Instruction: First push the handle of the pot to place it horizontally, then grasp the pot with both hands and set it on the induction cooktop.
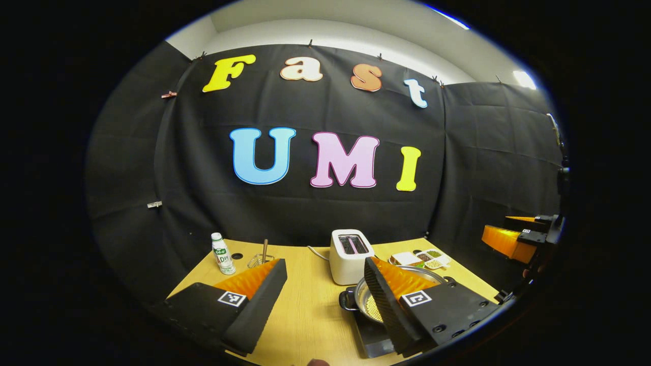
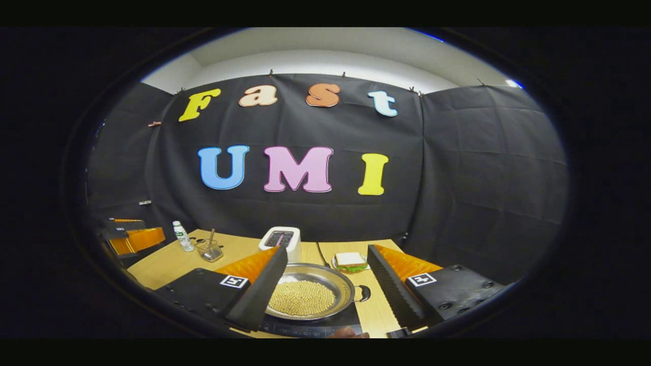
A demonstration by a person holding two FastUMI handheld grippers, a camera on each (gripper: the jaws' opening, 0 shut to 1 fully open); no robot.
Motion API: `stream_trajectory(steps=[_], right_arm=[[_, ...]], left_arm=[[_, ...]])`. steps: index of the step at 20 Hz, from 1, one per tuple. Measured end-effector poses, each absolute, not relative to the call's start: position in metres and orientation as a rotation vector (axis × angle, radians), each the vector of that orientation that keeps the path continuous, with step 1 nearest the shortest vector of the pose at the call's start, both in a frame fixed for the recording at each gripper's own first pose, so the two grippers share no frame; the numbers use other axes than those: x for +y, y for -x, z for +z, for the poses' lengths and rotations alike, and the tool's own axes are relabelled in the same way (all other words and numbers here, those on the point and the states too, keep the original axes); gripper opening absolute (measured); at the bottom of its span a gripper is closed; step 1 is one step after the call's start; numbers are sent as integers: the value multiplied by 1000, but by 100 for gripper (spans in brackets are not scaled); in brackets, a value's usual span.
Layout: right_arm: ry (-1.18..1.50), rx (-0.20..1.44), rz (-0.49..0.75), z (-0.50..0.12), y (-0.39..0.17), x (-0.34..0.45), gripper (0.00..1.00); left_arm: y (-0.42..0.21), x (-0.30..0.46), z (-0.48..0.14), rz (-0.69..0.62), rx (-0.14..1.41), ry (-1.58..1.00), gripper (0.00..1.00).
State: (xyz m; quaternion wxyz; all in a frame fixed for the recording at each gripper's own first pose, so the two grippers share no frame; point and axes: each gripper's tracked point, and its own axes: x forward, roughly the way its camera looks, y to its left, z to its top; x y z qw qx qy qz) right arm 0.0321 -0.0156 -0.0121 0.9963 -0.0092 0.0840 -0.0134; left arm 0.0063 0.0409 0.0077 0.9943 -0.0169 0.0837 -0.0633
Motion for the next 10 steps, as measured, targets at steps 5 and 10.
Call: stream_trajectory(steps=[5, 10], right_arm=[[11, 172, -37, -12, -30, -19, 94], [10, 178, -39, -14, -29, -21, 98]], left_arm=[[-5, 36, 11, -133, 155, 27, 95], [-3, 31, 12, -141, 153, 30, 95]])
